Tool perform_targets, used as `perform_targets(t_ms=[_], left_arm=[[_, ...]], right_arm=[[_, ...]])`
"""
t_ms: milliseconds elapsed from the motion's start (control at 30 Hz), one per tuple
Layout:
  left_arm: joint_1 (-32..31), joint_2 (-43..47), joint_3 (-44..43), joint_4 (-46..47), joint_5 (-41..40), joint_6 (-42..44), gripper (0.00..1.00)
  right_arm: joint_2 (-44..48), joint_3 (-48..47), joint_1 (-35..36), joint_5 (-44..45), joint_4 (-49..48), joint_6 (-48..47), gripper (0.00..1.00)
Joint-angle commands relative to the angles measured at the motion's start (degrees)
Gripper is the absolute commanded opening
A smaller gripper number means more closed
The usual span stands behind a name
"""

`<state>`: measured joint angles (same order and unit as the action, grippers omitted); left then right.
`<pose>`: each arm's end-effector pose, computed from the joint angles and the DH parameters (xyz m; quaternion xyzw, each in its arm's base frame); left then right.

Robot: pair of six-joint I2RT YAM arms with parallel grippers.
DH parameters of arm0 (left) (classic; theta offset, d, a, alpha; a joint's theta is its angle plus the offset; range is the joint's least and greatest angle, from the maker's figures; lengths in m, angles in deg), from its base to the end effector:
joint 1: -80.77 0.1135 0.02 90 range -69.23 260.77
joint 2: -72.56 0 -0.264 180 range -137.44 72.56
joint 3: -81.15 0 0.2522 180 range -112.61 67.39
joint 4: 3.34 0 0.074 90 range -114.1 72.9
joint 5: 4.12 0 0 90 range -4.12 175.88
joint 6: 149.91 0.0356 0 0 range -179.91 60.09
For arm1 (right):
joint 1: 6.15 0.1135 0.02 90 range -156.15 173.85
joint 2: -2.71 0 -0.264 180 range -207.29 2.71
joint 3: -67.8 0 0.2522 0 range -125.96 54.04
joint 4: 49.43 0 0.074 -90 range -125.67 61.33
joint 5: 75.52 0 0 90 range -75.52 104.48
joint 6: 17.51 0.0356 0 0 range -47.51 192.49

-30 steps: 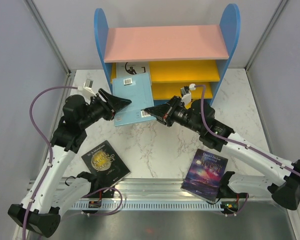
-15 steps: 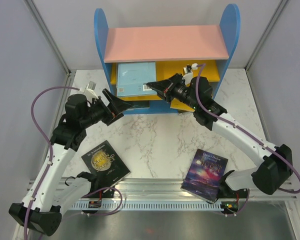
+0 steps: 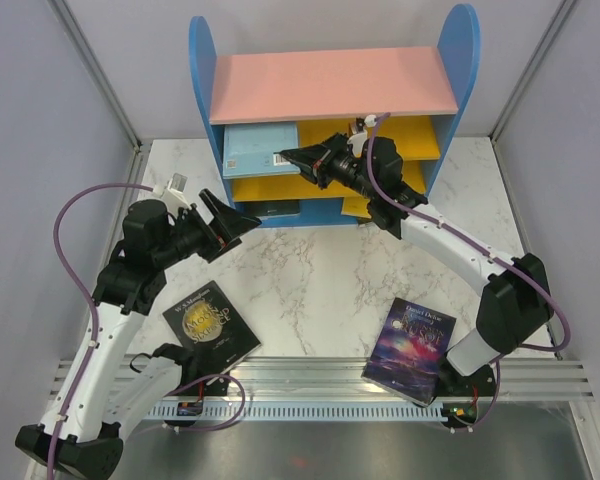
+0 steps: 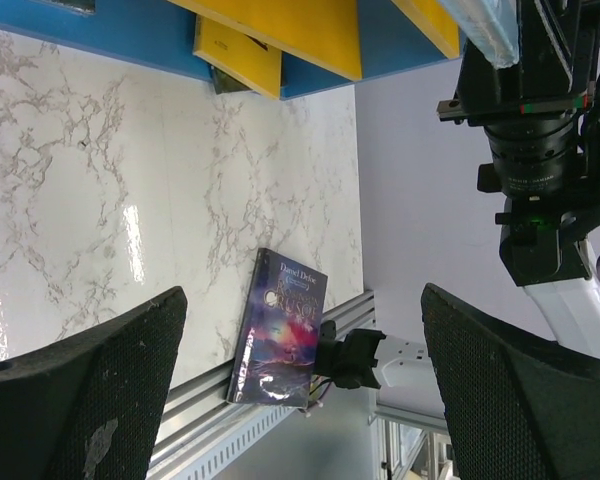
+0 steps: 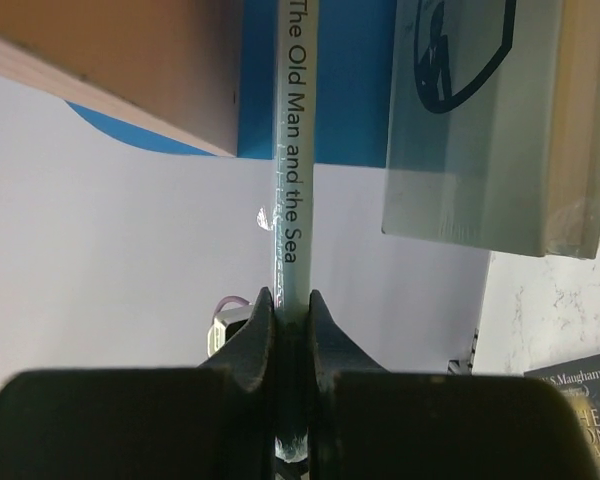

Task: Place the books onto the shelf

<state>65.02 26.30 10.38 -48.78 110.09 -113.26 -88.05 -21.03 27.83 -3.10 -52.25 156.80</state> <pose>0.1562 -0.0592 0.3708 -0.1470 0.8008 -0.4566 0.3586 0.3120 0.2232 0.3707 0.1963 0.6738 0.6595 0.2691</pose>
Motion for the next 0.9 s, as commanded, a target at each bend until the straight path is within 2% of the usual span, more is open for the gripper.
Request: perform_targets(t_ms=[0, 100, 133, 233, 333, 467, 867], left_arm=[[0.54, 0.82, 0.06, -1.01, 0.40, 2.80, 1.00], [0.63, 0.91, -0.03, -1.10, 0.31, 2.80, 1.00], [0.63, 0.82, -0.03, -1.19, 0.31, 2.80, 1.00], [0.54, 0.73, -0.03, -1.19, 0.31, 2.80, 1.00], [0.63, 0.47, 0.06, -1.28, 0.31, 2.63, 1.00], [0.54, 0.47, 0.41, -1.28, 0.31, 2.45, 1.00], [0.54, 0.73, 1.29, -1.19, 0.31, 2.54, 1.00]], right_arm=[[-1.79, -3.34, -1.98, -1.84, -6.62, 3.75, 0.02], [-2.23, -2.11, -2.60, -2.72, -7.59, 5.25, 0.23], [-2.05, -1.84, -2.60, -3.15, -7.59, 5.33, 0.38], [-1.61, -1.14, -2.69, -4.47, -6.36, 5.16, 0.59], [-0.56, 0.88, -2.86, -4.83, -5.83, 5.69, 0.65], [1.02, 4.31, -2.78, -5.09, -6.09, 6.04, 0.67], [6.73, 14.77, -2.60, -6.06, -4.43, 5.86, 0.66]])
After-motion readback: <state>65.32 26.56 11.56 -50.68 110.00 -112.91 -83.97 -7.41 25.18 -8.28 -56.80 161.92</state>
